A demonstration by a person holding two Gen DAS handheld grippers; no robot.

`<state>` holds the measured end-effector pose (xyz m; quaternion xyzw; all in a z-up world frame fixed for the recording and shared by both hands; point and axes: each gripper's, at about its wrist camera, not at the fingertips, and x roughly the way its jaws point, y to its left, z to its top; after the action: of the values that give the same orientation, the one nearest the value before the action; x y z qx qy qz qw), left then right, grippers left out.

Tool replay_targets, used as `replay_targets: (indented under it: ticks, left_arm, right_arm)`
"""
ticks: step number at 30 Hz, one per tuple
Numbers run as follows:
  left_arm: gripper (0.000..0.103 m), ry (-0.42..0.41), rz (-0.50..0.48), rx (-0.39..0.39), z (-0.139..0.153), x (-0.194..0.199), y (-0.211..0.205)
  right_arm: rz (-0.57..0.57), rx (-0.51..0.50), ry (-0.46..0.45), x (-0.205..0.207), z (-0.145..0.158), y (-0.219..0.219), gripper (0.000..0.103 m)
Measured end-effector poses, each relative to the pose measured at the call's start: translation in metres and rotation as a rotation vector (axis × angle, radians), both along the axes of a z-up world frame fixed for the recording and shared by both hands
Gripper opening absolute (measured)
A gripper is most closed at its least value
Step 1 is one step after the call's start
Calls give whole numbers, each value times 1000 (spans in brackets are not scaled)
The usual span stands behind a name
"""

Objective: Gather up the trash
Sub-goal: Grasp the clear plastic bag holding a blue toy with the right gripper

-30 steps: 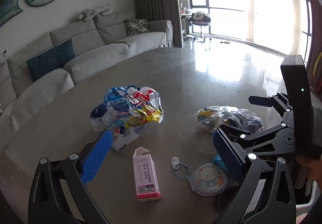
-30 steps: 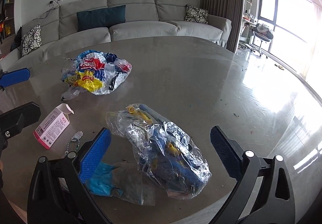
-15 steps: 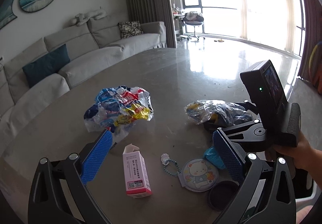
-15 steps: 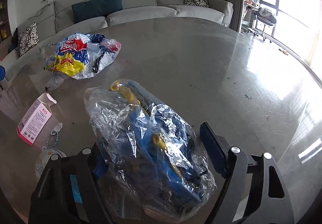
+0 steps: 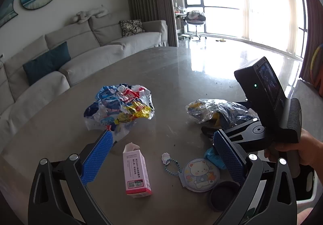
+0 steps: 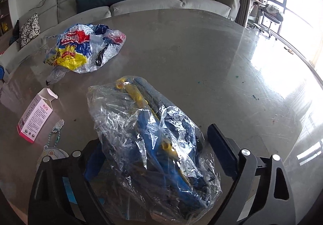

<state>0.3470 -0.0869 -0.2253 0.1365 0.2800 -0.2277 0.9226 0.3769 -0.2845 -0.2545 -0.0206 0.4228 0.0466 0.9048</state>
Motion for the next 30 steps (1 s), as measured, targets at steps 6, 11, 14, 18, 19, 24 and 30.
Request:
replay_targets:
  ticks: [6, 11, 14, 18, 19, 24, 30]
  left_arm:
    - [98, 0, -2, 8, -2, -2, -3]
    - [98, -6, -9, 11, -2, -9, -6]
    - [98, -9, 1, 13, 0, -13, -8]
    - [98, 23, 20, -51, 0, -24, -9]
    - [98, 25, 27, -63, 0, -29, -11]
    - [98, 23, 100, -34, -18, -57, -29]
    - [98, 95, 123, -10, -40, -72, -40]
  right_arm:
    - [-63, -5, -40, -4, 5, -3, 23]
    - [-95, 9, -83, -9, 22, -13, 16]
    - [-89, -31, -141, -23, 41, -8, 16]
    - [-72, -65, -200, -50, 64, 0, 16]
    - [-69, -64, -209, -57, 68, 1, 16]
    - [-76, -69, -230, -84, 79, -3, 16]
    - [-106, -58, -238, -99, 84, -7, 16]
